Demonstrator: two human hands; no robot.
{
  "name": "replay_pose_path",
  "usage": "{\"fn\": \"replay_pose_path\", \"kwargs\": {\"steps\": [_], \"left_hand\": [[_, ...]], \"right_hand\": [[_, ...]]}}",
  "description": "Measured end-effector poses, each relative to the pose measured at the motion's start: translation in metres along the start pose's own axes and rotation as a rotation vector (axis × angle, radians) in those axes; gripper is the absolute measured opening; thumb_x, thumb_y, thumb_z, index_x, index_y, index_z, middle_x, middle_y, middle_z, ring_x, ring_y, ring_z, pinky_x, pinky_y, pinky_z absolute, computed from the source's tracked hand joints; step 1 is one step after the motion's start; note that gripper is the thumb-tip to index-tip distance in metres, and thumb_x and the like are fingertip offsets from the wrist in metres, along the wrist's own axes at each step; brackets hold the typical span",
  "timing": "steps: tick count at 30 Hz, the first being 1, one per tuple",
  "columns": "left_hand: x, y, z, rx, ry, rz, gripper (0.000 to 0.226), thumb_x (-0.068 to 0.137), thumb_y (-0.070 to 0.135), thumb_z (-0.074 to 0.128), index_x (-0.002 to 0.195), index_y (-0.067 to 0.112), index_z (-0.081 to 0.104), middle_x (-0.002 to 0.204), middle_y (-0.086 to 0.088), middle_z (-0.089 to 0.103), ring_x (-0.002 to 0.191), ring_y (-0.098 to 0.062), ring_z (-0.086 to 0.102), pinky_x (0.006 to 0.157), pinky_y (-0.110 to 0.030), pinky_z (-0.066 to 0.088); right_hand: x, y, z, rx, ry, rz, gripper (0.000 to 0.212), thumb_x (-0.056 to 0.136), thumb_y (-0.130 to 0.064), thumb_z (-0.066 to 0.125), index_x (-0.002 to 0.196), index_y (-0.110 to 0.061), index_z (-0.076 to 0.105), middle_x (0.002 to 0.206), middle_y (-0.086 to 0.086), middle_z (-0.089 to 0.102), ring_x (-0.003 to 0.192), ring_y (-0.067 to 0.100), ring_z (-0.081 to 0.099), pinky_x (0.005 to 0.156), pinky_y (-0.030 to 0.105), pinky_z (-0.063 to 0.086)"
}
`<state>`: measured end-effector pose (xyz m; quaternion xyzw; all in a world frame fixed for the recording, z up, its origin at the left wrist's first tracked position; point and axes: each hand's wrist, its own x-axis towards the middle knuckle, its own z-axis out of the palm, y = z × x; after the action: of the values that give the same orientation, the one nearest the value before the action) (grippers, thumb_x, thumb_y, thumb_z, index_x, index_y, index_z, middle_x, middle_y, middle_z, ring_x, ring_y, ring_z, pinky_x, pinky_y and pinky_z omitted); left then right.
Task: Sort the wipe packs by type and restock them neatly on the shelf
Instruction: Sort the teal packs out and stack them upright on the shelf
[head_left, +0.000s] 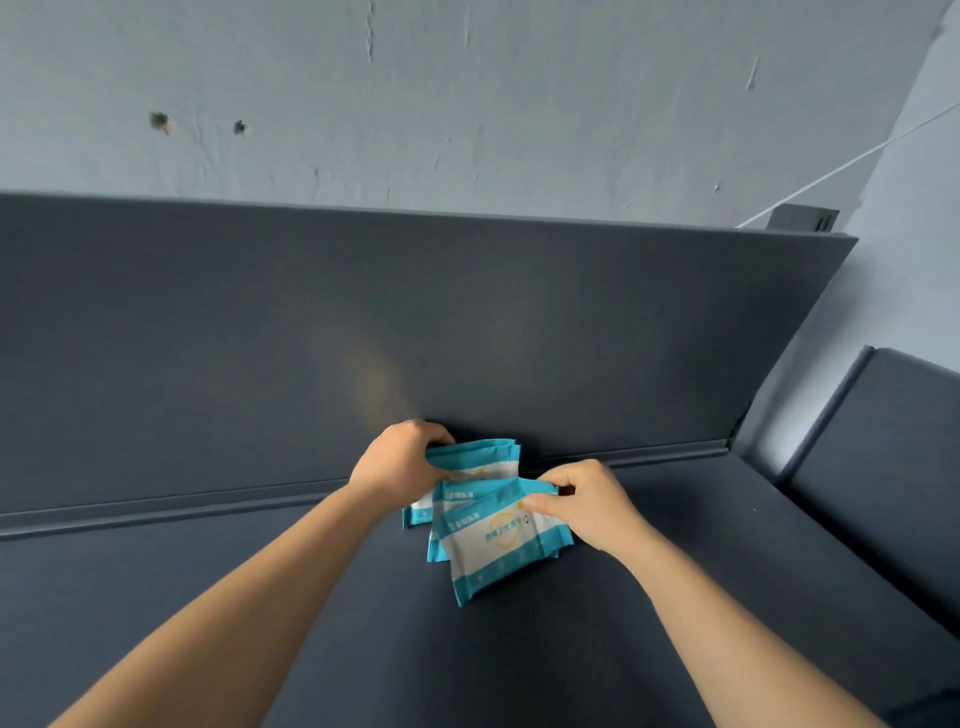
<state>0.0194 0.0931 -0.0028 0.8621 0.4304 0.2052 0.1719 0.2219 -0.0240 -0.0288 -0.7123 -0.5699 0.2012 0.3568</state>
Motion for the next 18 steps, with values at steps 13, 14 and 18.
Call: {"fn": "replay_pose_path", "kwargs": {"steps": [13,14,18], "left_hand": [[-0.01,-0.005,0.008,-0.221,0.313,-0.038,0.026,0.077,-0.002,0.071,0.099,0.012,0.071,0.096,0.003,0.062,0.087,-0.015,0.059,0.085,-0.027,0.05],[-0.011,-0.003,0.009,-0.245,0.347,-0.052,0.02,0.08,0.001,0.071,0.097,0.012,0.07,0.095,0.002,0.062,0.085,-0.015,0.06,0.085,-0.029,0.051],[-0.02,-0.004,0.011,-0.364,0.381,-0.158,0.026,0.085,0.041,0.068,0.096,0.017,0.065,0.093,0.004,0.065,0.087,-0.011,0.061,0.079,-0.029,0.051]], "right_hand": [[0.028,0.008,0.012,0.075,-0.001,-0.056,0.042,0.077,-0.033,0.074,0.082,0.007,0.062,0.06,0.011,0.044,0.059,0.012,0.033,0.056,0.028,0.026],[0.028,0.007,0.013,0.076,0.017,-0.058,0.041,0.077,-0.03,0.075,0.078,0.008,0.059,0.059,0.007,0.038,0.058,0.012,0.029,0.055,0.028,0.024],[0.03,0.01,0.021,0.071,0.1,-0.034,0.036,0.079,-0.029,0.075,0.073,0.003,0.06,0.059,0.002,0.04,0.055,0.013,0.03,0.053,0.029,0.024]]}}
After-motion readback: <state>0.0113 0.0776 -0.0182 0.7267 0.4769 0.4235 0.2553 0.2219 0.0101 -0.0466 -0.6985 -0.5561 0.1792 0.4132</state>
